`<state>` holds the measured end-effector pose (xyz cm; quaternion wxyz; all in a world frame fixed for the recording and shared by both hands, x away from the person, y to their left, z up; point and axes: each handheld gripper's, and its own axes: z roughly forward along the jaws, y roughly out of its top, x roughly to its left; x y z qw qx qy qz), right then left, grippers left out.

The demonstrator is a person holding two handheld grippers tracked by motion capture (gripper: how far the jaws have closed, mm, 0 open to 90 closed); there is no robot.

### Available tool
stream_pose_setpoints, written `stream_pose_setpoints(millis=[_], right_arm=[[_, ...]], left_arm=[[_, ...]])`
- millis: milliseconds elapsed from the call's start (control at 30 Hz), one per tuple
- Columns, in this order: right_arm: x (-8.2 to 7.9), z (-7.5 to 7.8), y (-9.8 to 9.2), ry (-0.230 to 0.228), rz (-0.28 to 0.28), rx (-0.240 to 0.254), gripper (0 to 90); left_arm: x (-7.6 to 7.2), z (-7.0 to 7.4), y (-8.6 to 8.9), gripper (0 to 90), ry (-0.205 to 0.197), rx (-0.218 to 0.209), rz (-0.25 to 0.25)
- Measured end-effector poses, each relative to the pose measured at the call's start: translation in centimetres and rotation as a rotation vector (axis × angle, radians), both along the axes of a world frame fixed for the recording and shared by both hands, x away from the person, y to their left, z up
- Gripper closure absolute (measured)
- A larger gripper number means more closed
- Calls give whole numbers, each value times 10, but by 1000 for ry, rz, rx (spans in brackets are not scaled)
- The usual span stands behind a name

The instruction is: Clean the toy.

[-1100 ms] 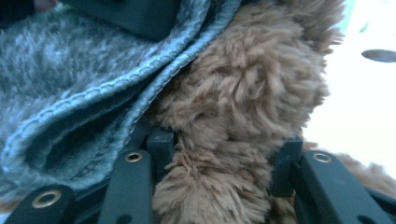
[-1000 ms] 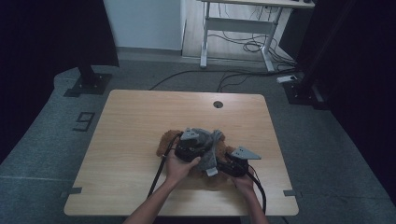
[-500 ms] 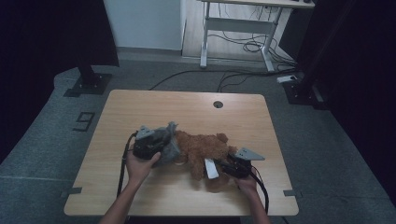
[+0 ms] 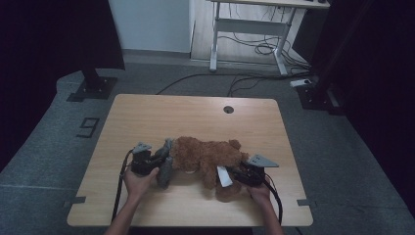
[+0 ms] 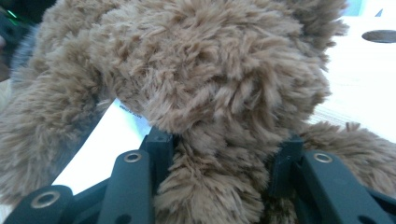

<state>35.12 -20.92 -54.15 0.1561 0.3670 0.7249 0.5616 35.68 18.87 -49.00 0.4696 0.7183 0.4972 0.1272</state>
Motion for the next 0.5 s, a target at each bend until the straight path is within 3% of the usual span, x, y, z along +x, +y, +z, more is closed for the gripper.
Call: stream_pose_setpoints(millis=[133, 233, 367, 500], right_arm=[[1, 0, 0, -19, -14, -15, 523], [2, 0, 0, -24, -14, -17, 518], [2, 0, 1, -22, -19, -15, 508], [2, 0, 1, -19, -17, -11, 504]], left_arm=[[-5, 38, -10, 790, -86, 5, -24], [-5, 60, -31, 790, -110, 22, -59], [1, 74, -76, 790, -120, 56, -141], [7, 78, -133, 790, -127, 109, -239]])
